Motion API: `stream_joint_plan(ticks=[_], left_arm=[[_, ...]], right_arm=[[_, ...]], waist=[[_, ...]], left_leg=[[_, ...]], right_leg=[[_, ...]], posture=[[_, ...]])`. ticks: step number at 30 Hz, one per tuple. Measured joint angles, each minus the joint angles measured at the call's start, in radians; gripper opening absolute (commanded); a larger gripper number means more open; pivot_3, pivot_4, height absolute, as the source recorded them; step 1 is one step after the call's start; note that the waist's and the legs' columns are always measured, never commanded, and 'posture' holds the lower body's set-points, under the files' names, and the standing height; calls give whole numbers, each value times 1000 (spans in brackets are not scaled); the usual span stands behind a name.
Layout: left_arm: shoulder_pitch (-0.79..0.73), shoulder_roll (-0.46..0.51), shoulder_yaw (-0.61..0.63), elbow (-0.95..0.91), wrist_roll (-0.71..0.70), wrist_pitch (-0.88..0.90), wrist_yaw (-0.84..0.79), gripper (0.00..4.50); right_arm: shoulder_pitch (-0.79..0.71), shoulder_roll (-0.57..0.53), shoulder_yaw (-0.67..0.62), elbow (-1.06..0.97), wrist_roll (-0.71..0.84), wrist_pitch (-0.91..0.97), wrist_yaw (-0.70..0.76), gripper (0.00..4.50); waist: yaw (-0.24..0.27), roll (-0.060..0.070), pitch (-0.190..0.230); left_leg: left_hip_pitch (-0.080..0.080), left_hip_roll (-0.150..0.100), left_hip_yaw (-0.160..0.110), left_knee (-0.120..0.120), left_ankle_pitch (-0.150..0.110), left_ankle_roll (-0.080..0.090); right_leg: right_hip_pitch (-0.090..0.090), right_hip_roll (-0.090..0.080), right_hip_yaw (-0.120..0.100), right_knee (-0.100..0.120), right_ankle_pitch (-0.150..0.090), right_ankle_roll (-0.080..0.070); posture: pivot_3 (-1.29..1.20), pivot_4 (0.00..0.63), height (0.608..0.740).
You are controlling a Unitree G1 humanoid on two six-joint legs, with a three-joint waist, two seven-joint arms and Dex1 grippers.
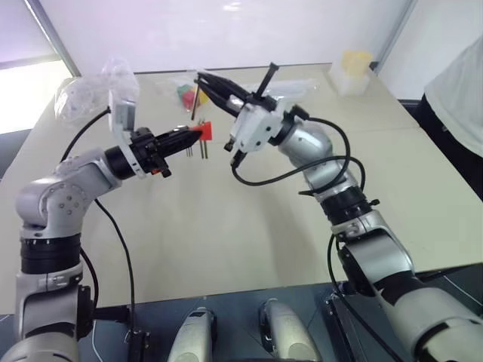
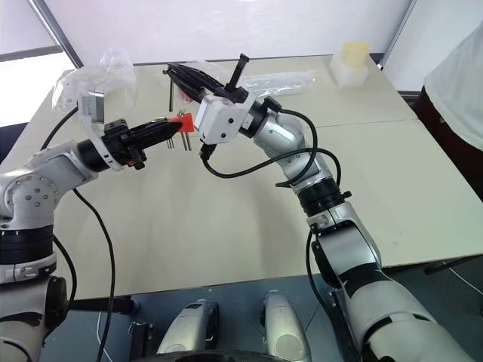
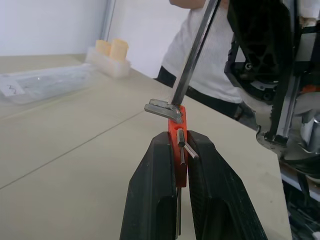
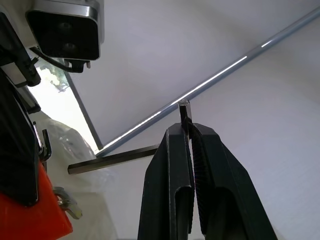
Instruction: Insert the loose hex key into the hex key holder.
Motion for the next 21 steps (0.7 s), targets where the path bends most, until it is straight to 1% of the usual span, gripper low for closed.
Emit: stream_joint_plan(ticks=[7,14,21], left_arm=[[32,6,1,-35,-1,18,1,0],[40,27,10,-53,0,17,-1,0],[40,27,10,-54,0,17,-1,0]], right_arm=[[-28,-20,0,44,-1,-28,15,30],[-55,-51,2,59,40,-53,116,30],[-61,-54,14,60,52,-72,159,30]], waist=[[0,0,0],[0,0,0],[1,0,0]], left_leg=[[0,0,0,0,0,0],[0,0,0,0,0,0],[0,0,0,0,0,0]], right_leg=[[0,0,0,0,0,0],[0,0,0,0,0,0],[0,0,0,0,0,0]], posture=[[0,150,740],[0,150,740],[0,150,740]])
